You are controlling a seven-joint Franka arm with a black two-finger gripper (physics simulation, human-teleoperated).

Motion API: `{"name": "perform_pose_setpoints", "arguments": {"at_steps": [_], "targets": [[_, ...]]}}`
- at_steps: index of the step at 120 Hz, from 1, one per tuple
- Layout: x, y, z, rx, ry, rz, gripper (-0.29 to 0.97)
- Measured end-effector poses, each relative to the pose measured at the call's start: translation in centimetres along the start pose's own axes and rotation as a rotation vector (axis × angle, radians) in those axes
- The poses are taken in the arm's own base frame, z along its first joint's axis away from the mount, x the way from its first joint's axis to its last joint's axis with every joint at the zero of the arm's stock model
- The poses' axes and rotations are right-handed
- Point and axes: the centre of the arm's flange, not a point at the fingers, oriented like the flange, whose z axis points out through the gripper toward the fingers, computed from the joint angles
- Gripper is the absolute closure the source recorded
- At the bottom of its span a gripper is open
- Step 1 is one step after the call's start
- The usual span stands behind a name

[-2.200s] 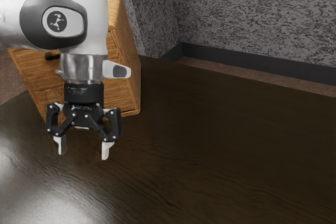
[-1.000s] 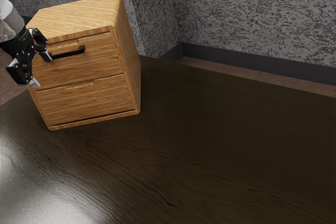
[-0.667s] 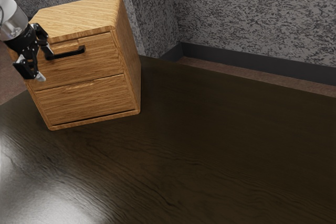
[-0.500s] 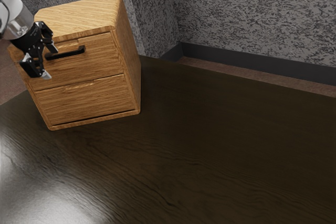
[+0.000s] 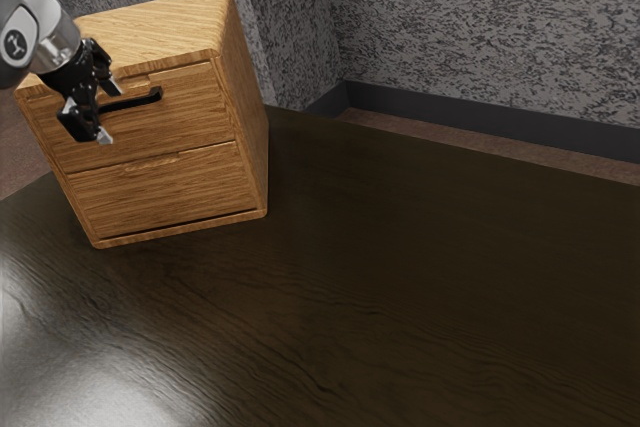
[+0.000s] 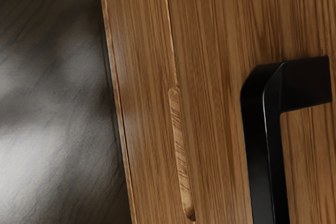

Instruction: Pull the drawer handle with one arm to open the drawer

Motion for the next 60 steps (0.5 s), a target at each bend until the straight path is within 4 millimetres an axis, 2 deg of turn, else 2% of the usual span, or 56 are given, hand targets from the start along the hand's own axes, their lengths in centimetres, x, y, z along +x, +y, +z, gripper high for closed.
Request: {"name": "perform_pose_setpoints", "arguments": {"at_steps": [18,33,46,60], "targets": [[1.5,0.3,0.3,-0.01,0.026,-0.02,0.0],[0.9,0.6,1.1,-0.007,0.031,-0.011,0.01],[-0.1,0.6,1.3,-0.007,0.027,0.003,0.16],[-0.2,0.6,1.5,-0.006,0.028,0.004,0.28]]}}
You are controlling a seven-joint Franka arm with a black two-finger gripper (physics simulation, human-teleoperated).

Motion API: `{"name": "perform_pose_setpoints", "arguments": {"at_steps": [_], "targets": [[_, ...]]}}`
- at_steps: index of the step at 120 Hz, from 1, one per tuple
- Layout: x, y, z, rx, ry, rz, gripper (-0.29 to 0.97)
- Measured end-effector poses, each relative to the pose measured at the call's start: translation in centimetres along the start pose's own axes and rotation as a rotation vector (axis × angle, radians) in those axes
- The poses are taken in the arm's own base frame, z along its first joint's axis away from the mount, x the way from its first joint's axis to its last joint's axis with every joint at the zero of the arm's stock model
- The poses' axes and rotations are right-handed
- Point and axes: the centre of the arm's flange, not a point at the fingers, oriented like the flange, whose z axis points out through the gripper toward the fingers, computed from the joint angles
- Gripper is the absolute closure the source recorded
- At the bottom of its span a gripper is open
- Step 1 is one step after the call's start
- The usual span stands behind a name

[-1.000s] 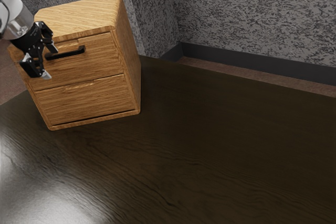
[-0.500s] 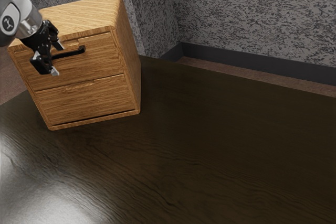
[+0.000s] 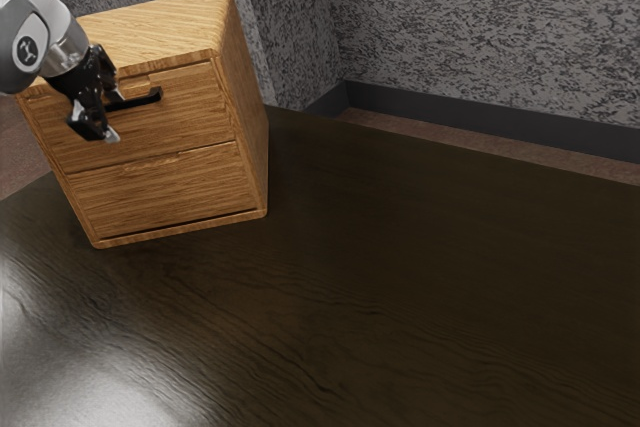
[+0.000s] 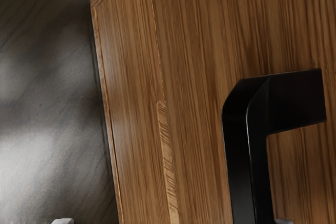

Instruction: Pull the drawer handle with one arm to open the drawer

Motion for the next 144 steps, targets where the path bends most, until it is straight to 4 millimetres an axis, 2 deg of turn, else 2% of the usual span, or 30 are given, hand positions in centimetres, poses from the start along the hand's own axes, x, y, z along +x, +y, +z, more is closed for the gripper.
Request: {"name": "perform_pose_setpoints", "arguments": {"at_steps": [26,45,79,118,144], "targets": [[0.6,-0.6,0.4,0.01,0.003,-0.01,0.37],[0.5,-2.4,0.2,0.024,0.002,-0.007,0.39],[0.2,-5.9,-1.7,0.023,-0.007,-0.003,0.41],[1.0,-10.0,-3.3,0.012,-0.013,-0.029,0.42],[-0.6,-12.7,-4.6,0.004,-0.024,-0.021,0.43]]}}
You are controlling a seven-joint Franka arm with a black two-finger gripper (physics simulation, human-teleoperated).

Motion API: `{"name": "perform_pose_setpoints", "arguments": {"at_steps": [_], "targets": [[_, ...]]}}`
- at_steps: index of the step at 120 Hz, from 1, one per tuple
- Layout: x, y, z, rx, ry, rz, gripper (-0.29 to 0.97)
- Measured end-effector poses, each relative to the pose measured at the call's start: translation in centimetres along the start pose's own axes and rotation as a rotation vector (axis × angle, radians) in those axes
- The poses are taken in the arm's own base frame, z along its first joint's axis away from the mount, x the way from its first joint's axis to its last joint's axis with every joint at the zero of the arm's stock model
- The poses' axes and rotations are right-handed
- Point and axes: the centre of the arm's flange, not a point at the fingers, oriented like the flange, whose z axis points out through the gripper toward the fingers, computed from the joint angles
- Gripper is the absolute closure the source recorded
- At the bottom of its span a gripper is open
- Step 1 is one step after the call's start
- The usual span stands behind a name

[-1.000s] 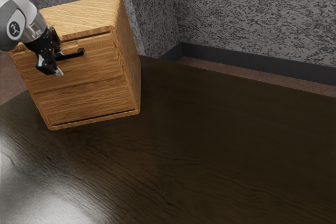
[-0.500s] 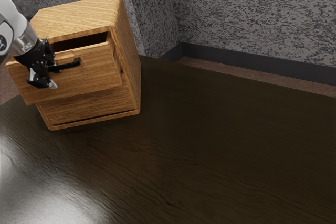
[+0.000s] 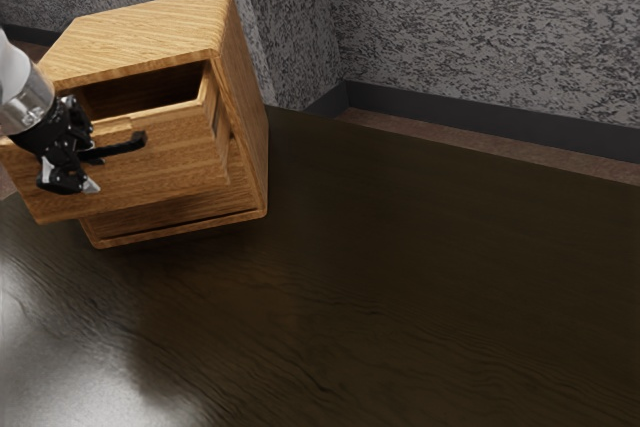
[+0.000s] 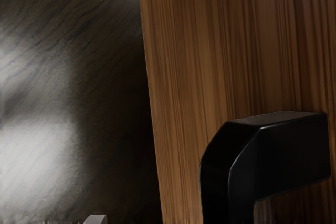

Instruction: Pull the drawer handle with one arm to open the drawer

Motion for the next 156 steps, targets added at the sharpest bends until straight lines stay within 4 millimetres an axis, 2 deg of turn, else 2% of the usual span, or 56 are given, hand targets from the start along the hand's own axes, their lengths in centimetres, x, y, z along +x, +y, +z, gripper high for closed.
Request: {"name": "perform_pose_setpoints", "arguments": {"at_steps": [18,56,83,110,127,141,150,156], "targets": [[-0.4,-1.8,-0.4,-0.005,0.003,-0.002,0.44],[-2.4,-4.9,-1.5,-0.022,0.01,0.008,0.44],[-2.7,-7.3,-2.7,-0.042,0.014,-0.004,0.44],[-2.7,-8.3,-3.1,-0.047,0.01,-0.022,0.44],[-2.9,-8.5,-3.8,-0.059,0.006,-0.016,0.24],[-3.3,-9.0,-5.0,-0.078,0.001,-0.001,0.14],[-3.8,-9.2,-6.5,-0.099,0.001,0.016,0.1],[-4.7,-8.8,-8.9,-0.135,-0.001,0.035,0.07]]}}
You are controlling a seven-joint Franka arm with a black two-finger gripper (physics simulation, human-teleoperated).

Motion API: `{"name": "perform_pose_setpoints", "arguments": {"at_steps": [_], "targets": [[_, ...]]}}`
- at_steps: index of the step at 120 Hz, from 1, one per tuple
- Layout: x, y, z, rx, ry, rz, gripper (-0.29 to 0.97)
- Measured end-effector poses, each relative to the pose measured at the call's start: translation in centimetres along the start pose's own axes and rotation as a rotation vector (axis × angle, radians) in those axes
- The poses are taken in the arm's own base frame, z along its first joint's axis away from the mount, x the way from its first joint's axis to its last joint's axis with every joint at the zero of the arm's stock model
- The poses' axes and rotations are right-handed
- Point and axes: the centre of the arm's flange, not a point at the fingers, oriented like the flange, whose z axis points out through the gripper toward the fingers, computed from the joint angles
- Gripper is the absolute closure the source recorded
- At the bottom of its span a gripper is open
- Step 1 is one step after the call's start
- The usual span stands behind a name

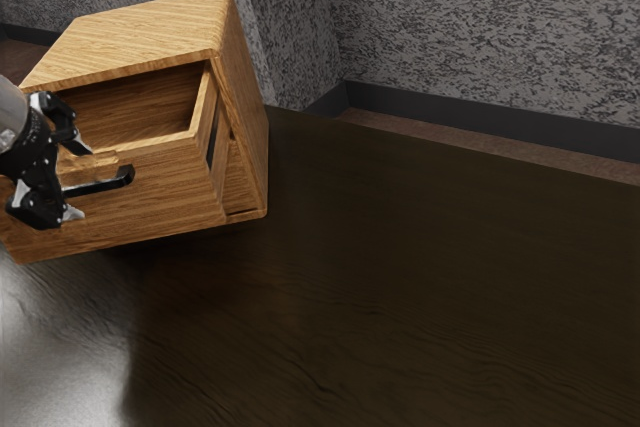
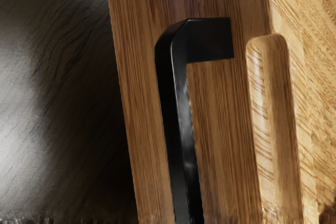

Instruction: Pull the drawer handle with one arm to open the drawer

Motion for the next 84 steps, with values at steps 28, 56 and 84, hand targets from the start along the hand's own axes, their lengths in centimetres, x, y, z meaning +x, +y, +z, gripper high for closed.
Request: {"name": "perform_pose_setpoints", "arguments": {"at_steps": [28,56,84], "targets": [[-4.3,6.3,-11.5,0.031,-0.082,0.164,0.02],[-8.4,2.2,-4.3,0.401,-0.177,0.363,0.01],[-9.9,-1.5,0.6,0.602,-0.166,0.47,0.0]]}}
